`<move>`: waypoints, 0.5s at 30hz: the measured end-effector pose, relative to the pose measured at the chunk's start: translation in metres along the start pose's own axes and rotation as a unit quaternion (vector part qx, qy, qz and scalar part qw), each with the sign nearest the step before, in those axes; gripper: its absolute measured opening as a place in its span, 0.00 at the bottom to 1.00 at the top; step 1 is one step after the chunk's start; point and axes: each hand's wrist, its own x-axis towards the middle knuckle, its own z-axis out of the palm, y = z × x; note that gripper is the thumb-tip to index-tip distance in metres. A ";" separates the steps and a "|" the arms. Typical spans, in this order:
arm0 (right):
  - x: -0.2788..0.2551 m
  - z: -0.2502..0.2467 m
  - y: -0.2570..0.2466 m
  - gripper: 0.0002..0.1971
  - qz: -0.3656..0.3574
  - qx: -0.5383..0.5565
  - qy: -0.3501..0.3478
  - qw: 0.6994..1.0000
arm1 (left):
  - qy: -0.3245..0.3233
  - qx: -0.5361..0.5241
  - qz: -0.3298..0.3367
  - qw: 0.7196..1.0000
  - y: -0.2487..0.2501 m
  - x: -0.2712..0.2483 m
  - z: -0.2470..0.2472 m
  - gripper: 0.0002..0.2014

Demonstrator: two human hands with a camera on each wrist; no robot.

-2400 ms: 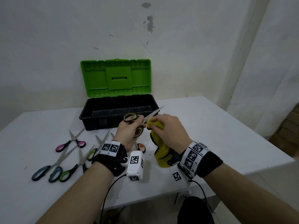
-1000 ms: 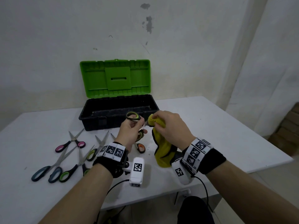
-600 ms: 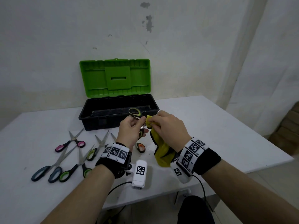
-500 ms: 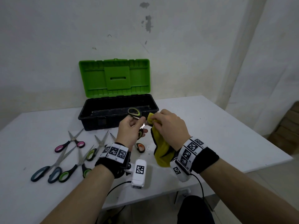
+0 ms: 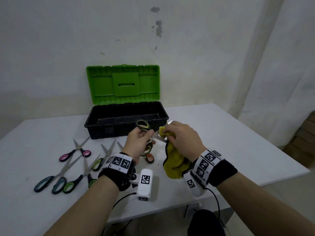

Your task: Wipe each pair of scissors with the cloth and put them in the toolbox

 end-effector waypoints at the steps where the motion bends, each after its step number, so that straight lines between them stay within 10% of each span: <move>1: -0.001 0.002 -0.002 0.08 -0.008 -0.007 -0.004 1.000 | 0.000 0.012 0.016 1.000 0.000 -0.001 0.001 0.04; 10: 0.007 -0.001 0.018 0.07 0.131 0.043 0.088 0.987 | 0.032 0.024 0.041 0.998 -0.004 -0.002 0.006 0.06; 15: 0.001 0.002 0.006 0.10 0.033 0.097 0.110 0.989 | 0.047 -0.004 0.035 0.998 -0.004 -0.002 0.008 0.05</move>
